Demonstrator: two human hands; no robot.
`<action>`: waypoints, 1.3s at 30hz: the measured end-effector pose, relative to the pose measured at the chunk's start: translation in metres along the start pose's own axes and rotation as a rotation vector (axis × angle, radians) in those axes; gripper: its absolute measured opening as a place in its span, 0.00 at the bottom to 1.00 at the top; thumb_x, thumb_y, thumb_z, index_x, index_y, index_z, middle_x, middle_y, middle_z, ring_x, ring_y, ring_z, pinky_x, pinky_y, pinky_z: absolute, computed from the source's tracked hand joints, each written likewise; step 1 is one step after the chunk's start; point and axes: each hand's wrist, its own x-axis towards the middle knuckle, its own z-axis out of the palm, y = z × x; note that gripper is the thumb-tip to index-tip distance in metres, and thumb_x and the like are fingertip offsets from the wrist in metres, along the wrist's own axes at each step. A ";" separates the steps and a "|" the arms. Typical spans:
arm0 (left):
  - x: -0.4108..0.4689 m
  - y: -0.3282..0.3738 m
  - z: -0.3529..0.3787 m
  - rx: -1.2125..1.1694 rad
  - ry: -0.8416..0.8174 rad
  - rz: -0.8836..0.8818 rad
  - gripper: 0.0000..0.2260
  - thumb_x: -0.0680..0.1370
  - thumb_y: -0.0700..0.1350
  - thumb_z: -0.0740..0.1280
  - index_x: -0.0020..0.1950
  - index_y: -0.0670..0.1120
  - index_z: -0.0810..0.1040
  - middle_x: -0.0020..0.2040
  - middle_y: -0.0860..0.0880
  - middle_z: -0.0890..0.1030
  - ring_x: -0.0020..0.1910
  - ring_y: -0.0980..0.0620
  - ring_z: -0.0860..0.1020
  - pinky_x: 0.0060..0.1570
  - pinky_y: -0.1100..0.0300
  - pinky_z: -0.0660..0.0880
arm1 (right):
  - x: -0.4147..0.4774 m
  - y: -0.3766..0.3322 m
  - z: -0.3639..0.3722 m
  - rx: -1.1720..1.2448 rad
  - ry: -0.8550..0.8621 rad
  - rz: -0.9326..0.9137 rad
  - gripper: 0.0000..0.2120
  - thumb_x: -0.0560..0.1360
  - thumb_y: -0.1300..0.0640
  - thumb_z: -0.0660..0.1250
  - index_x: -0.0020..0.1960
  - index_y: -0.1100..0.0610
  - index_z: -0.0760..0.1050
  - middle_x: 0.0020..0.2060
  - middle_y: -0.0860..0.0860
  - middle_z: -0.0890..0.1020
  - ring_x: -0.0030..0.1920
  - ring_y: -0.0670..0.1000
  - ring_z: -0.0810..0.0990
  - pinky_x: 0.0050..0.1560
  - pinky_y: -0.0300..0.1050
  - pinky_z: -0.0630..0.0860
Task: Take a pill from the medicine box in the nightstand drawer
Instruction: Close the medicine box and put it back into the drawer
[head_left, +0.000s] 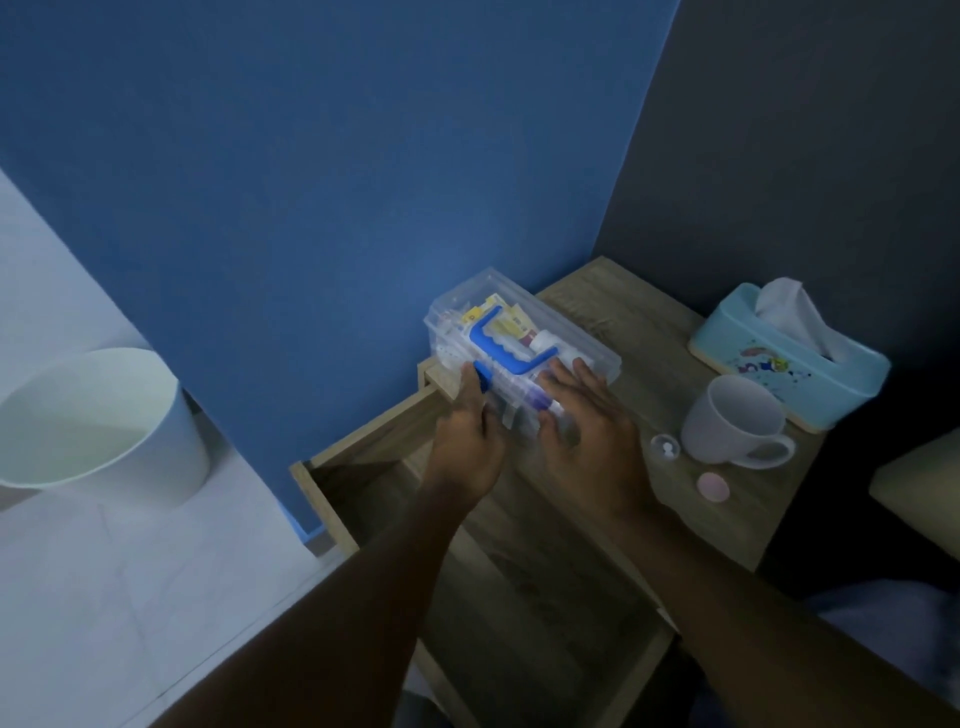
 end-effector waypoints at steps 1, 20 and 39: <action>0.003 -0.001 -0.005 -0.009 0.010 0.011 0.22 0.83 0.52 0.55 0.77 0.55 0.58 0.48 0.54 0.81 0.38 0.63 0.81 0.29 0.73 0.72 | 0.003 -0.001 -0.002 0.004 0.005 0.000 0.16 0.80 0.56 0.63 0.67 0.56 0.76 0.68 0.52 0.78 0.74 0.49 0.69 0.71 0.53 0.71; 0.107 0.007 -0.036 -0.145 0.111 -0.296 0.28 0.79 0.61 0.59 0.75 0.49 0.65 0.72 0.42 0.72 0.69 0.40 0.72 0.68 0.48 0.71 | 0.045 0.041 -0.007 0.330 0.084 0.707 0.18 0.78 0.40 0.64 0.50 0.54 0.81 0.38 0.46 0.83 0.37 0.40 0.82 0.25 0.27 0.69; -0.012 0.034 -0.095 -0.333 0.229 -0.451 0.11 0.74 0.51 0.74 0.36 0.47 0.78 0.37 0.49 0.80 0.44 0.45 0.84 0.54 0.46 0.81 | -0.030 -0.025 -0.071 0.588 0.015 0.837 0.20 0.74 0.48 0.73 0.63 0.55 0.80 0.51 0.49 0.86 0.35 0.34 0.81 0.28 0.26 0.73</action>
